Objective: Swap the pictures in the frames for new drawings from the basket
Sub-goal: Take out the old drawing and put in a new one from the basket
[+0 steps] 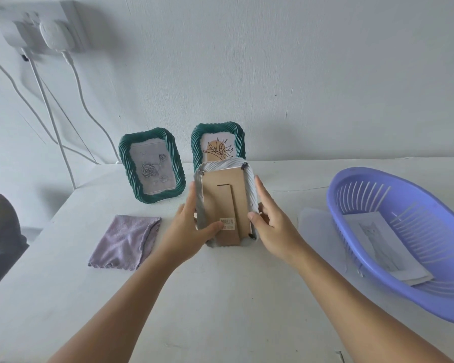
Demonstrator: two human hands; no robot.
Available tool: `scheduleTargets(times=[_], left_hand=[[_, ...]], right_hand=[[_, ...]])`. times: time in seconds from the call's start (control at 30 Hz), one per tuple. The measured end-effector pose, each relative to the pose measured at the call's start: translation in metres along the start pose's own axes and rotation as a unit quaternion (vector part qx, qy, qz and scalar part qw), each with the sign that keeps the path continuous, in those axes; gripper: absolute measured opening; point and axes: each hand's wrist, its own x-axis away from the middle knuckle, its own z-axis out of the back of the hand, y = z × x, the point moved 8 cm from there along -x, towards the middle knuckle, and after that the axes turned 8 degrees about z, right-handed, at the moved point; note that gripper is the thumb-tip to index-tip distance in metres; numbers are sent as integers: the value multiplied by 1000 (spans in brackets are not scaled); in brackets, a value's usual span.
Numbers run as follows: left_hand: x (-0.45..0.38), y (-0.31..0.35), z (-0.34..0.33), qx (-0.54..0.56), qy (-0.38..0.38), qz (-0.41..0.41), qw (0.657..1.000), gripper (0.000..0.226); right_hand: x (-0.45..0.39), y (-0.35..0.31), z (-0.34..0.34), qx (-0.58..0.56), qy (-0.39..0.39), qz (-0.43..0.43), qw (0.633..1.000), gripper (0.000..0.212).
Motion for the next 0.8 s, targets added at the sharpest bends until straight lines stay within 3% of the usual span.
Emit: scheduleTargets(times=[0.07,0.2,0.4,0.5,0.6,0.63,0.73,0.8], left_hand=[[1,7,8,-34,40,7,999,111],[13,46,25,11,99,-5,995,90],[22,77,30,67,124,-9,990,79],[22,71,34,74,149,14,986,56],[23,63,42,125,155,10,980,17],[23,60,44,149,153,5,977,13],[20,48,44,209,105,10,972,30],[21,40,40,262,64,27,962,36]], right_hand=[[-2,-7,1,-3,25,23,999,68],[-4,-28,8,77,77,69,992,66],[-1,-77,-13,229,37,199,952,71],[0,-87,-21,256,25,238,937,83],[0,-85,-24,197,-15,228,953,94],[0,-83,-23,189,-11,226,956,92],[-3,-64,-11,186,45,182,965,78],[-12,-43,-3,169,51,103,979,71]])
